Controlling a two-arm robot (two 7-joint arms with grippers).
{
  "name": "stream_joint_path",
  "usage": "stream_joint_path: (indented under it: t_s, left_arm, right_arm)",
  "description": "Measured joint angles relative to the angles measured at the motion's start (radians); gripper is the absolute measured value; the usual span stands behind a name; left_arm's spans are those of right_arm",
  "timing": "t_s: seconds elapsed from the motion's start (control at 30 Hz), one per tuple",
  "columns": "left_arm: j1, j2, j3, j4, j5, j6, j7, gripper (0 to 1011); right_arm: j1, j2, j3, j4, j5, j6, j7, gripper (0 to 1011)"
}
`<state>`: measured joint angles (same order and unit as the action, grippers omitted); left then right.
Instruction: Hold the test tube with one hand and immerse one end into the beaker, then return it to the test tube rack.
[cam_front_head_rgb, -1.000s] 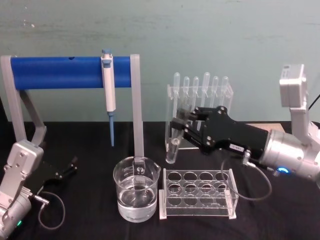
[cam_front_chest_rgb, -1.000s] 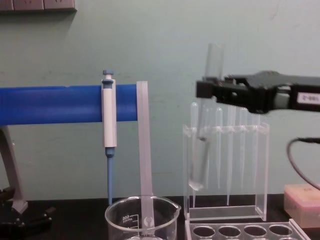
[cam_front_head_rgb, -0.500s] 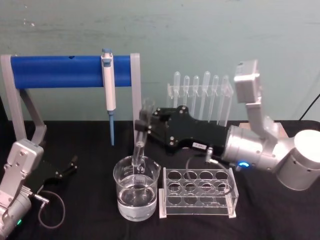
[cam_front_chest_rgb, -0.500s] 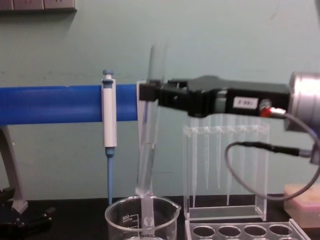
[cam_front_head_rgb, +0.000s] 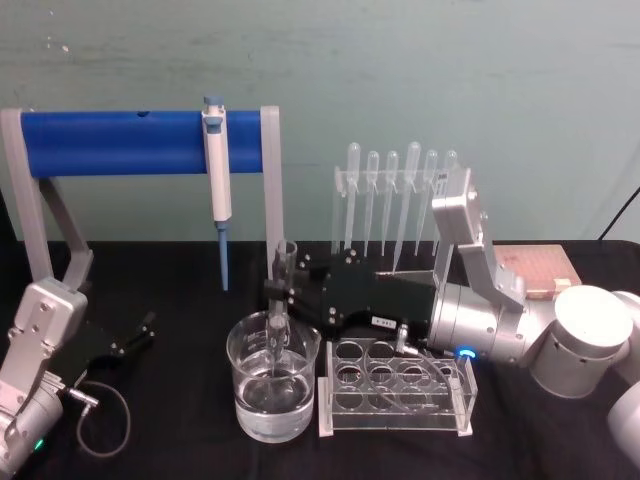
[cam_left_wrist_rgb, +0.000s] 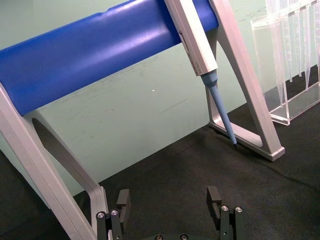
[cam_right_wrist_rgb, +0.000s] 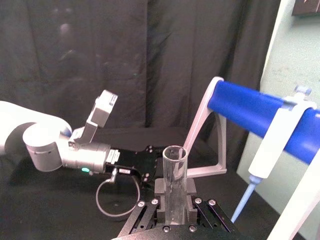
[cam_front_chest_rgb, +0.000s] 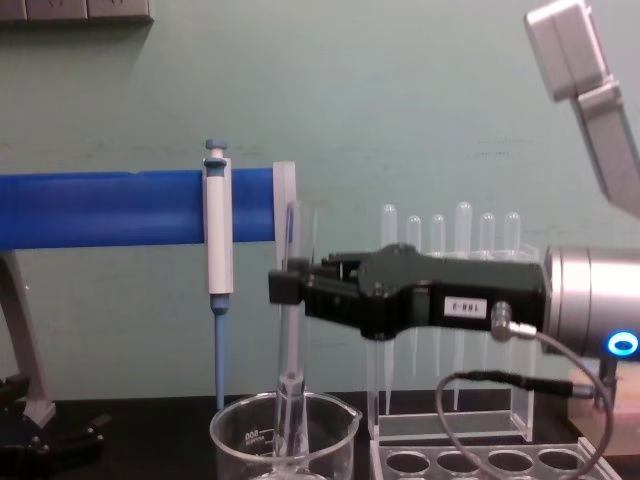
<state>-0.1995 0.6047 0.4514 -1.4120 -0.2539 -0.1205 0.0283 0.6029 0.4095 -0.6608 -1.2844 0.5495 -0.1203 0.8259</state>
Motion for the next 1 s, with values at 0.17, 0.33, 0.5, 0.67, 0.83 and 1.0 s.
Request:
stream_joint_path:
  t_s: [0.17,0.33,0.5,0.67,0.83,1.0]
  left_arm:
    - [0.0,0.0,0.0,0.0,0.0,0.0,0.0,1000]
    - [0.0,0.0,0.0,0.0,0.0,0.0,0.0,1000]
    - [0.0,0.0,0.0,0.0,0.0,0.0,0.0,1000]
    - [0.0,0.0,0.0,0.0,0.0,0.0,0.0,1000]
    - [0.0,0.0,0.0,0.0,0.0,0.0,0.0,1000]
    - [0.0,0.0,0.0,0.0,0.0,0.0,0.0,1000]
  right_arm:
    - [-0.004,-0.011,-0.008,0.029,-0.009,-0.015,0.008,224]
    - [-0.012,-0.021,-0.014,0.058,-0.028,-0.033,0.009,224]
    - [-0.017,-0.026,-0.017,0.074,-0.043,-0.043,0.009,224]
    - [-0.022,-0.031,-0.019,0.084,-0.057,-0.053,0.013,225]
    - [-0.027,-0.033,-0.017,0.09,-0.065,-0.059,0.015,224]
    - [-0.029,-0.033,-0.016,0.09,-0.066,-0.06,0.016,224]
